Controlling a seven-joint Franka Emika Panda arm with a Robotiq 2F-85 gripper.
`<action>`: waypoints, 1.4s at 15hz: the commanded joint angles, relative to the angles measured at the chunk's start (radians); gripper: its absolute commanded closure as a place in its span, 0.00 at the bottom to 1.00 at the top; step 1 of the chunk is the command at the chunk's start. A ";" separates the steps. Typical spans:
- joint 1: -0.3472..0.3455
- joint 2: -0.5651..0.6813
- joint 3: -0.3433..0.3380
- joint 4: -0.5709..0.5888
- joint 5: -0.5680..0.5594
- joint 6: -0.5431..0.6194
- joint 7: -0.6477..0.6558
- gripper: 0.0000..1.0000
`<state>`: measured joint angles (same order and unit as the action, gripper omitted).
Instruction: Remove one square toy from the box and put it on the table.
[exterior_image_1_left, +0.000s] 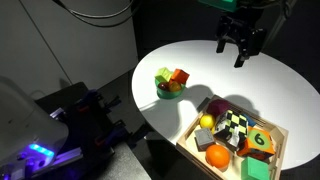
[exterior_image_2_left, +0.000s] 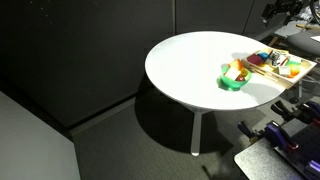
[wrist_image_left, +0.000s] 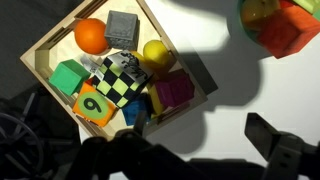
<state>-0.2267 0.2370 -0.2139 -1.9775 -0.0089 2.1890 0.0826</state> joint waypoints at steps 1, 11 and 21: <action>-0.008 0.044 -0.008 0.035 0.003 -0.014 -0.001 0.00; -0.044 0.180 -0.025 0.081 0.002 0.012 -0.024 0.00; -0.107 0.288 -0.019 0.106 0.053 0.123 -0.034 0.00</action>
<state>-0.3059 0.4934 -0.2409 -1.9053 0.0012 2.2869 0.0729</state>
